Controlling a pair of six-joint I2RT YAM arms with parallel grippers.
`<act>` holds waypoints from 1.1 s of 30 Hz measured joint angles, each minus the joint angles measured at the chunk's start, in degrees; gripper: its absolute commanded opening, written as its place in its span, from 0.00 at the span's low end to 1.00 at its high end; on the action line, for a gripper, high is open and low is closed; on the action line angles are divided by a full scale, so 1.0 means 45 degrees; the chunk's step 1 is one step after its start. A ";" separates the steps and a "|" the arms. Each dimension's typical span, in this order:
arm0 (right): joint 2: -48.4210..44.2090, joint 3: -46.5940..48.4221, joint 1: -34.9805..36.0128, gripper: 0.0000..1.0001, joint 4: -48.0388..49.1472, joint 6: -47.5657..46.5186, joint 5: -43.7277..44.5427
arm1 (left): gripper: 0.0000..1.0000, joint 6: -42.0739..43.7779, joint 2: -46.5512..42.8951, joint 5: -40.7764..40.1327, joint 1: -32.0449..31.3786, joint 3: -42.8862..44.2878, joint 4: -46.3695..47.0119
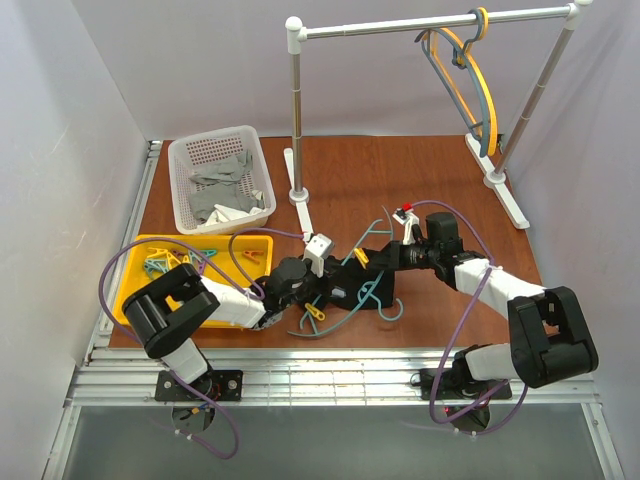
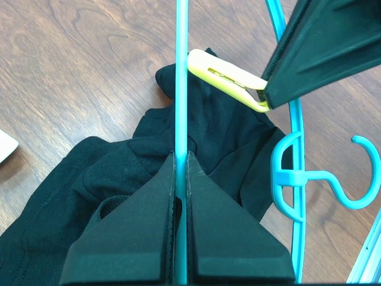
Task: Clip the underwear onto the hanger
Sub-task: Clamp the underwear onto the hanger.
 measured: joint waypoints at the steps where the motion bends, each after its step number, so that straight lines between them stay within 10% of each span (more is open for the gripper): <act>1: 0.0034 0.0010 0.0000 0.01 0.0049 0.0000 0.0000 | 0.00 0.0000 -0.0019 0.0000 -0.0015 -0.0024 0.0024; 33: 0.1671 0.0738 -0.0015 0.01 0.2443 0.0471 -0.1671 | 0.00 0.0272 -0.0223 -0.0068 -0.0034 -0.0238 0.0578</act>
